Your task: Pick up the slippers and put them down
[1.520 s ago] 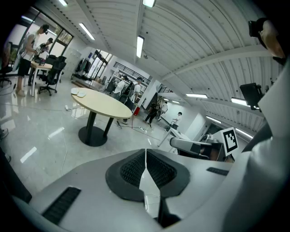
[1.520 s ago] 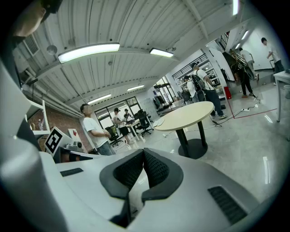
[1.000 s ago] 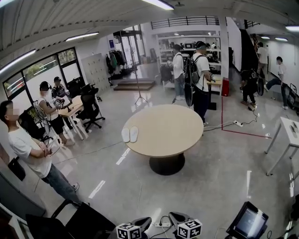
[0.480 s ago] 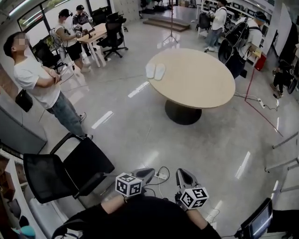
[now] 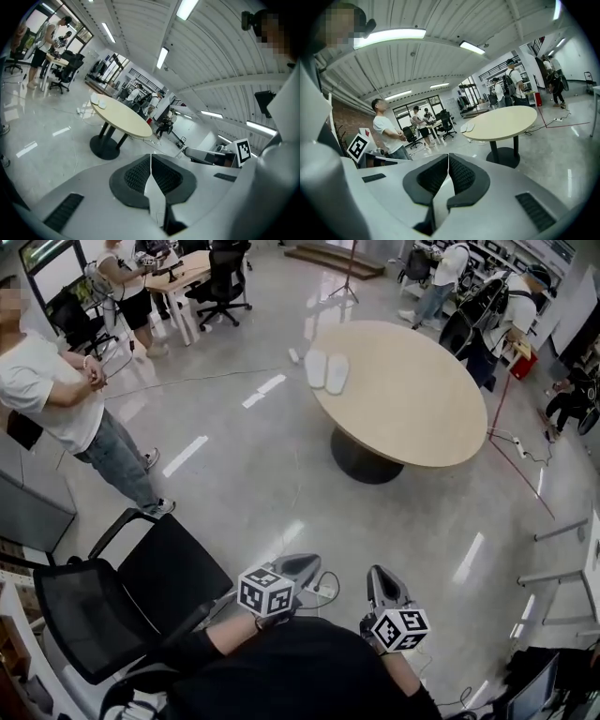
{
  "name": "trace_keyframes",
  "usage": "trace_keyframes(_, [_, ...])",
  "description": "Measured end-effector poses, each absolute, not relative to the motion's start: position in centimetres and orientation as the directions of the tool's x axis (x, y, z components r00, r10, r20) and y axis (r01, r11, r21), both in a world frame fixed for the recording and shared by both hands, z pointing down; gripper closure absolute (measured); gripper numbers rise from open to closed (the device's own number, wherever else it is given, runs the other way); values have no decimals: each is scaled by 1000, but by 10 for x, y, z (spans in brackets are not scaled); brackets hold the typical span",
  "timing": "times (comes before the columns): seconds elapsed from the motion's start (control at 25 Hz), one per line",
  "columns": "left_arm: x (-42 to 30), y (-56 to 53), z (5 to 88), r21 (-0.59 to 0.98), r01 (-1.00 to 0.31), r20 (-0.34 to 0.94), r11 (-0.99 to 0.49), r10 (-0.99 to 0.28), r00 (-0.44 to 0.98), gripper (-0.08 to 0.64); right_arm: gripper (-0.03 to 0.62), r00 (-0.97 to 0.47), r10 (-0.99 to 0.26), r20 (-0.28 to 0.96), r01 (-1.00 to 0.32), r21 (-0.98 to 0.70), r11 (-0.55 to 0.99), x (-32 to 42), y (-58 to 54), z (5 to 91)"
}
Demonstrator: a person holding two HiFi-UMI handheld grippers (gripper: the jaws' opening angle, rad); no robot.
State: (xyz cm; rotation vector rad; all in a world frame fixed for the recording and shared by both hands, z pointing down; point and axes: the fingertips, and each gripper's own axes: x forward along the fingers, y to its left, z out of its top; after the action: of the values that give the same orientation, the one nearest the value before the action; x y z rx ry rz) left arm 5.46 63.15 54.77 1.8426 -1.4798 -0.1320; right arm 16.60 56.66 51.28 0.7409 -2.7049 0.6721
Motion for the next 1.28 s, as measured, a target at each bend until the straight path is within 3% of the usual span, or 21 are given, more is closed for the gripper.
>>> trace_keyframes(0.32, [-66, 618, 562, 602, -798, 367, -26, -878, 306, 535, 575, -821, -416, 392, -552, -352, 756, 52, 546, 518])
trace_keyframes(0.68, [-114, 577, 573, 587, -810, 386, 4, -880, 276, 535, 575, -845, -365, 392, -510, -384, 770, -7, 499, 534])
trace_keyframes(1.0, [-160, 461, 580, 539, -830, 435, 146, -891, 126, 535, 575, -893, -283, 349, -426, -456, 782, -51, 359, 551])
trace_keyframes(1.28, [-146, 302, 566, 528, -827, 452, 192, -888, 82, 535, 575, -920, -209, 331, -355, -479, 803, -56, 202, 541])
